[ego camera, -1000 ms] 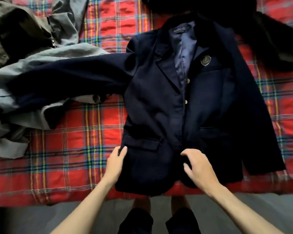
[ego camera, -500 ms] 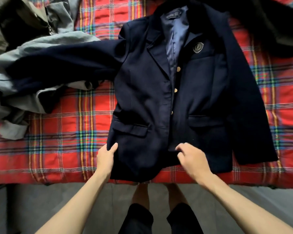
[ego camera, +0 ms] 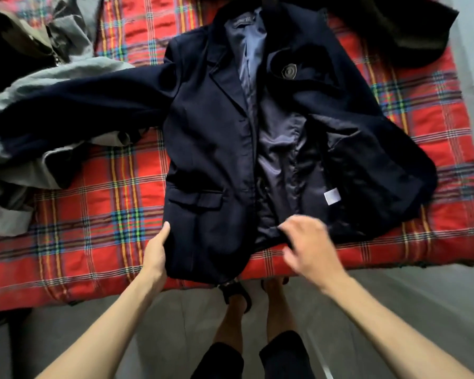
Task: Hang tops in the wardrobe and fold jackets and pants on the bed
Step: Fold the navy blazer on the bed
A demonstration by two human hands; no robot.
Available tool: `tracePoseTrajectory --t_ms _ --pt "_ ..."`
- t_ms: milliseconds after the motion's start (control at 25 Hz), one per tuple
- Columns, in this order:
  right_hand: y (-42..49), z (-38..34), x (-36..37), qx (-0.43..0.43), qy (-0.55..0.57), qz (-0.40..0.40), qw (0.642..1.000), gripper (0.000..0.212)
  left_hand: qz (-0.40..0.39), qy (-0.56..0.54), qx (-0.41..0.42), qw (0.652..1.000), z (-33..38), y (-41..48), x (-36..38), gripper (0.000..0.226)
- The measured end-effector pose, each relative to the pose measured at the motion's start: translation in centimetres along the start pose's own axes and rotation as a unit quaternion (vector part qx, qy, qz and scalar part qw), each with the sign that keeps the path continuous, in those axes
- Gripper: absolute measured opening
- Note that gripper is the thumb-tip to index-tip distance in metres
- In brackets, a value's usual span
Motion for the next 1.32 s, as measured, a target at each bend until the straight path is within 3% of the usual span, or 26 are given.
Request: tracePoseTrajectory --t_ms 80,160,280,440,560,640,680,760,800,920,1040,1200,1240,1320 --pt "-1.0 -3.0 5.8 -0.062 -0.082 -0.104 0.989 0.074 -0.022 0.085 0.025 0.996 0.0 0.6 -1.5 0.03" --pt "-0.3 -2.3 7.4 -0.022 -0.112 -0.102 0.988 0.072 -0.036 0.13 0.042 0.99 0.4 0.9 -2.1 0.027" --pt "1.0 -1.9 7.0 -0.009 -0.14 -0.079 0.987 0.049 -0.06 0.084 0.051 0.993 1.6 -0.3 -1.3 0.026" --pt "3.2 -3.6 2.3 -0.018 -0.006 -0.03 0.999 0.019 -0.074 0.013 0.056 0.996 2.8 -3.3 -1.7 0.027" --pt "0.7 -6.5 -2.9 -0.067 0.062 0.033 0.995 0.016 -0.091 -0.017 0.053 0.994 2.2 -5.3 -4.4 0.052" --pt "-1.9 -7.1 -1.6 -0.113 0.034 -0.031 0.993 0.016 -0.084 0.04 0.044 0.995 -0.2 -5.6 -6.5 0.061" --pt "-2.7 -6.5 0.6 -0.114 0.002 -0.125 0.986 0.022 -0.07 0.074 0.025 0.995 -1.9 -4.8 -7.5 0.052" --pt "-3.1 -4.3 5.1 -0.038 0.013 -0.284 0.958 0.048 -0.051 0.168 0.019 0.984 -4.2 -2.7 -8.3 0.035" --pt "-2.5 -3.9 6.2 0.049 0.095 -0.326 0.939 0.054 -0.058 0.202 0.022 0.977 -4.7 -1.8 -8.0 0.032" --pt "0.4 -4.7 7.4 0.297 0.342 -0.224 0.863 0.043 -0.019 0.159 -0.001 0.987 -5.4 0.8 -6.6 0.049" --pt "2.2 -7.3 9.2 0.37 0.432 -0.215 0.794 0.03 0.054 0.037 -0.071 0.995 -6.5 1.4 -6.8 0.055" --pt "3.5 -6.4 6.1 0.337 0.363 -0.04 0.868 0.008 -0.022 0.06 -0.057 0.996 -6.0 1.4 -7.0 0.041" --pt "3.4 -5.3 5.7 0.347 0.339 -0.032 0.874 0.008 -0.043 0.114 -0.025 0.992 -5.9 1.8 -7.2 0.036" --pt "2.8 -3.4 6.2 0.357 0.312 -0.105 0.874 0.013 -0.064 0.257 0.053 0.963 -5.4 2.2 -7.1 0.022"
Point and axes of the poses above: each hand's wrist, its own y-axis towards the middle knuckle, its own x-axis out of the palm, z = x × y, the point moved 6 cm from there along y, towards the middle knuckle, and after that the axes turned 5 degrees about x, right-handed, at the moved point
